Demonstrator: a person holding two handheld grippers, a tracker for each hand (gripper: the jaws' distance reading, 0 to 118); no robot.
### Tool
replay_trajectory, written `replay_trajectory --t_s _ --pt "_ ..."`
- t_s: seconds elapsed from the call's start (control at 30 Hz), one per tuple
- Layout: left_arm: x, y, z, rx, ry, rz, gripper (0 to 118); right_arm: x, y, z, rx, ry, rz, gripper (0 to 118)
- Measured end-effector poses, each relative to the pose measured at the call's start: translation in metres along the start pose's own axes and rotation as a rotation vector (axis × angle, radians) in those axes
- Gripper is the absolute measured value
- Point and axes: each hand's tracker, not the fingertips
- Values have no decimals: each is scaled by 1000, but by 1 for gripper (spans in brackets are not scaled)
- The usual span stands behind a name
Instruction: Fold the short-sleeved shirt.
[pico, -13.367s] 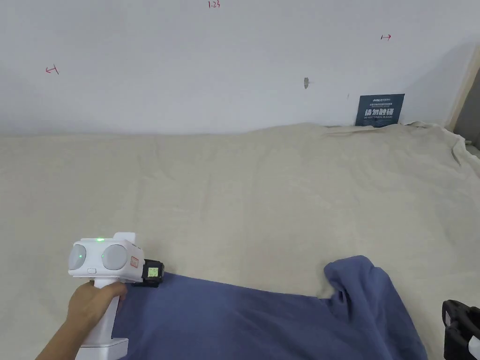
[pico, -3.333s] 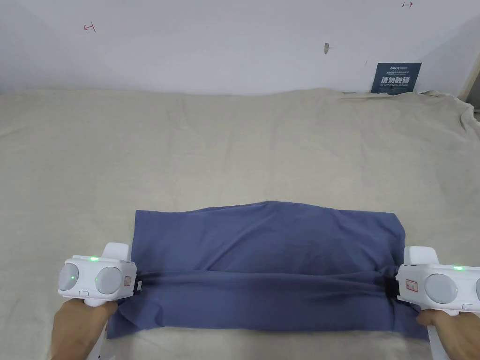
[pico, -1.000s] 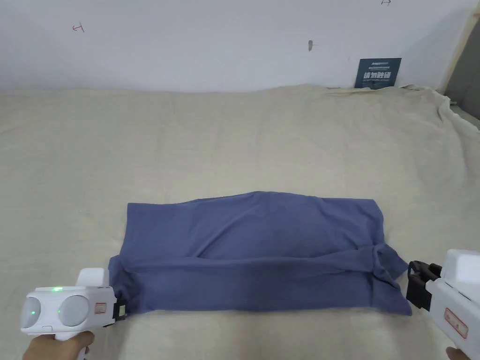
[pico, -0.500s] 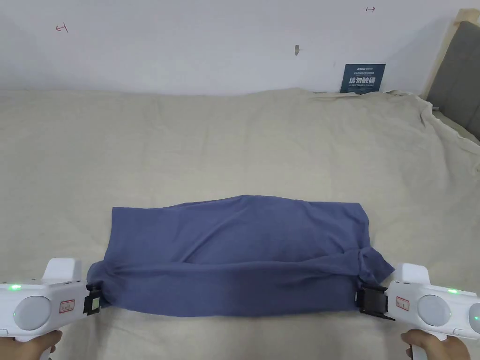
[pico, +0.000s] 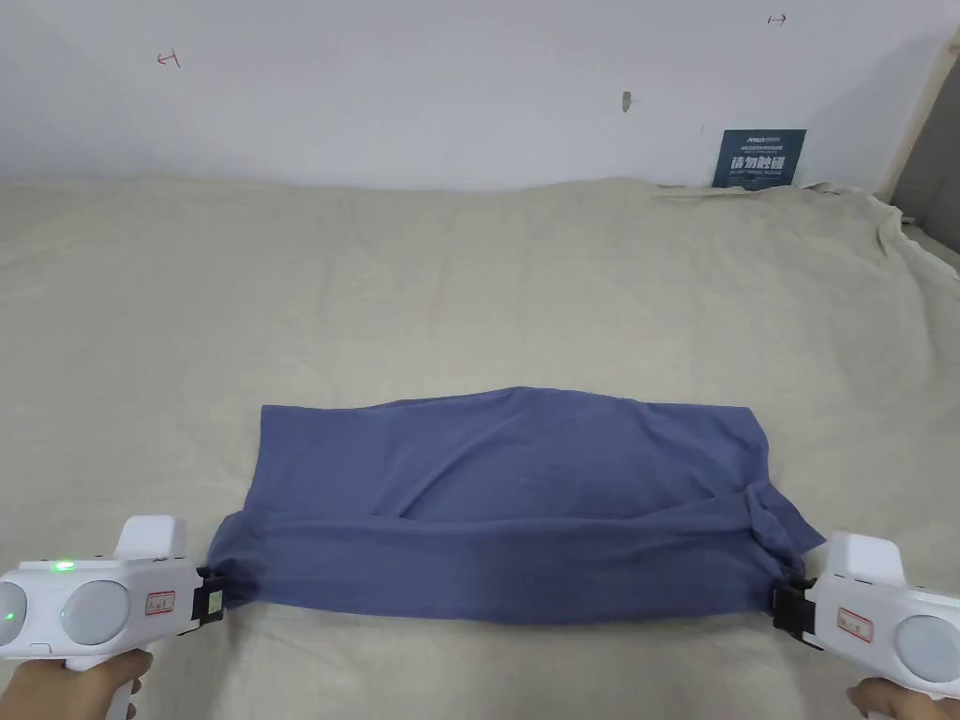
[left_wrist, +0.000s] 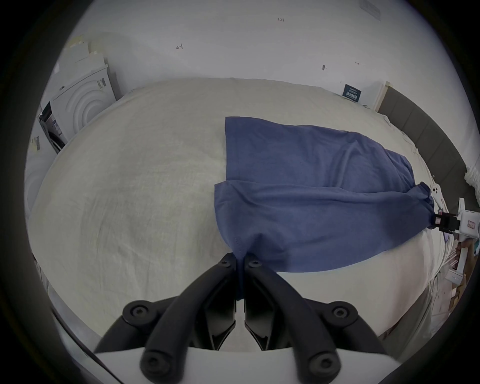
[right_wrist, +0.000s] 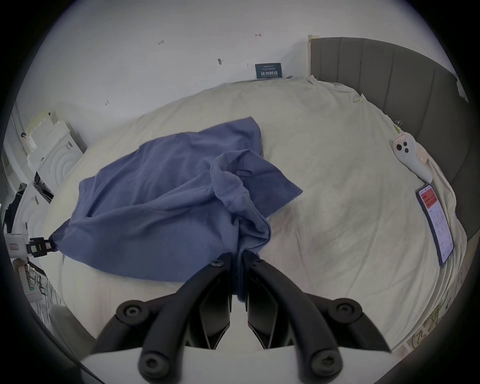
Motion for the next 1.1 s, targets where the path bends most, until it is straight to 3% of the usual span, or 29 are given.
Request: replay_trajectory --t_s 0.47,0.63,0.97,1.0,1.03,1.1 --pt "-19 -58 51 -20 -4 -18 1 6 -52 99 37 28 32 7" --pt "-19 -86 46 -64 19 -29 1 9 -80 87 -35 -11 50 7" --pt "-4 -101 18 -104 89 -42 2 28 -100 45 -110 -45 -20 8" --pt "-4 -102 19 -96 94 -49 4 27 -99 47 -109 -47 -17 9" --pt "-3 -103 20 -94 96 -54 15 25 -98 49 -108 -51 -14 14" --pt "1 -101 25 -87 102 -48 38 22 -93 55 -92 -67 -6 36"
